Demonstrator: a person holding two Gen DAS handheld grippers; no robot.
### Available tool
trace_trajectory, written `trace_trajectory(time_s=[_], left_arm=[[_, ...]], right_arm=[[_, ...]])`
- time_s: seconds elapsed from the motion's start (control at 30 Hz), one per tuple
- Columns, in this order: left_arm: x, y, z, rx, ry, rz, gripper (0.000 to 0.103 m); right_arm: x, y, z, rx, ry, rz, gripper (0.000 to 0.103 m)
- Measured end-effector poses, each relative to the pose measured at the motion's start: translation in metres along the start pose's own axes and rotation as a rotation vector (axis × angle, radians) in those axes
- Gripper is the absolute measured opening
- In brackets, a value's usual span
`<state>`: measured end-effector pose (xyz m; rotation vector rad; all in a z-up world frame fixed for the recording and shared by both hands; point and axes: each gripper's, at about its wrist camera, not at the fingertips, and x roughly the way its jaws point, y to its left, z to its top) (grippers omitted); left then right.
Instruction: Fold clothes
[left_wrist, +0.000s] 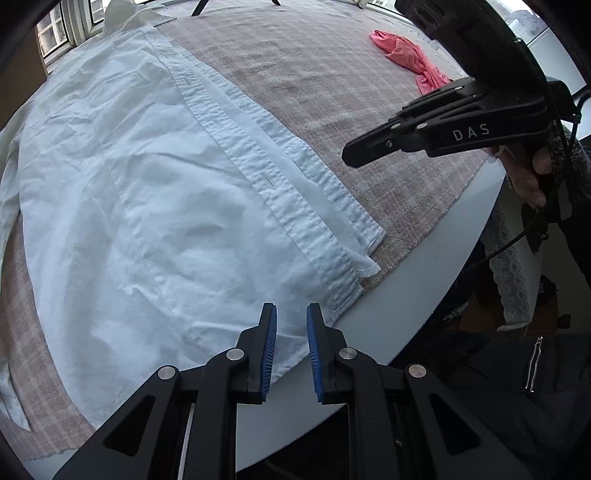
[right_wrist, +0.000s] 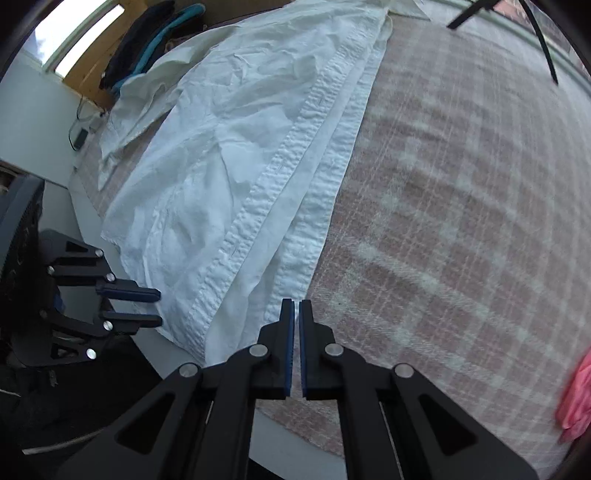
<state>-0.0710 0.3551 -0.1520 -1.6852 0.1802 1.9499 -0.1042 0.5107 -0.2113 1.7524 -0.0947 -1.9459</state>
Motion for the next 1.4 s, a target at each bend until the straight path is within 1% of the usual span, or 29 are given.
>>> trace_trajectory(time_s=[0.03,0.17,0.23,0.27,0.3,0.33,0.4,0.47,0.57,0.63,0.67,0.7,0.8,0.87,0.97,1.07,1.2,1.23,1.3,1.4], left_arm=[[-0.003,0.000,-0.002,0.001,-0.002,0.003,0.016],[-0.012,0.015,-0.016,-0.008,-0.005,0.051,0.016],[-0.016,0.024,-0.022,-0.018,-0.009,0.078,0.016],[-0.018,0.028,-0.026,-0.026,-0.010,0.089,0.016],[-0.020,0.033,-0.029,-0.033,-0.011,0.100,0.016],[-0.022,0.037,-0.033,-0.041,-0.013,0.109,0.016],[-0.027,0.042,-0.039,-0.056,-0.019,0.118,0.016],[-0.032,0.046,-0.044,-0.063,-0.027,0.131,0.016],[-0.038,0.051,-0.049,-0.078,-0.042,0.135,0.016],[-0.043,0.055,-0.052,-0.085,-0.050,0.140,0.016],[-0.045,0.056,-0.054,-0.089,-0.053,0.142,0.016],[-0.047,0.058,-0.055,-0.092,-0.057,0.144,0.016],[-0.053,0.064,-0.059,-0.103,-0.069,0.151,0.016],[-0.057,0.067,-0.062,-0.110,-0.077,0.156,0.016],[-0.062,0.068,-0.063,-0.099,-0.086,0.165,0.016],[-0.061,0.069,-0.062,-0.090,-0.085,0.173,0.016],[-0.062,0.086,-0.072,-0.117,-0.082,0.183,0.016],[-0.063,0.091,-0.075,-0.120,-0.082,0.186,0.016],[-0.060,0.100,-0.080,-0.120,-0.069,0.194,0.017],[-0.055,0.111,-0.086,-0.114,-0.047,0.199,0.017]], right_arm=[[0.002,0.000,-0.002,0.020,0.013,0.042,0.004],[0.009,0.025,-0.006,-0.037,0.005,0.072,0.006],[0.014,0.036,-0.004,-0.039,0.006,0.112,0.007],[0.018,0.039,-0.002,-0.035,0.009,0.118,0.013],[0.023,0.041,-0.001,-0.030,0.020,0.117,0.024],[0.029,0.044,0.000,-0.024,0.031,0.115,0.029],[0.039,0.048,0.002,-0.016,0.053,0.112,0.031],[0.044,0.051,0.002,-0.024,0.065,0.116,0.031],[0.044,0.059,0.003,-0.035,0.038,0.122,0.031],[0.044,0.067,0.005,-0.050,0.019,0.124,0.020],[0.044,0.070,0.007,-0.055,0.020,0.127,0.005],[0.044,0.072,0.008,-0.051,0.020,0.136,0.004],[0.038,0.074,0.013,-0.010,0.000,0.203,0.004],[0.025,0.072,0.015,0.011,-0.018,0.248,0.004],[0.006,0.067,0.022,0.053,-0.053,0.287,0.004],[-0.006,0.051,0.027,0.086,-0.072,0.238,0.004],[0.001,0.017,0.022,0.168,-0.059,0.196,0.004],[0.006,0.011,0.020,0.188,-0.055,0.195,0.004],[0.013,0.000,0.017,0.224,-0.051,0.222,0.004],[0.020,0.001,0.016,0.230,-0.039,0.228,0.004]])
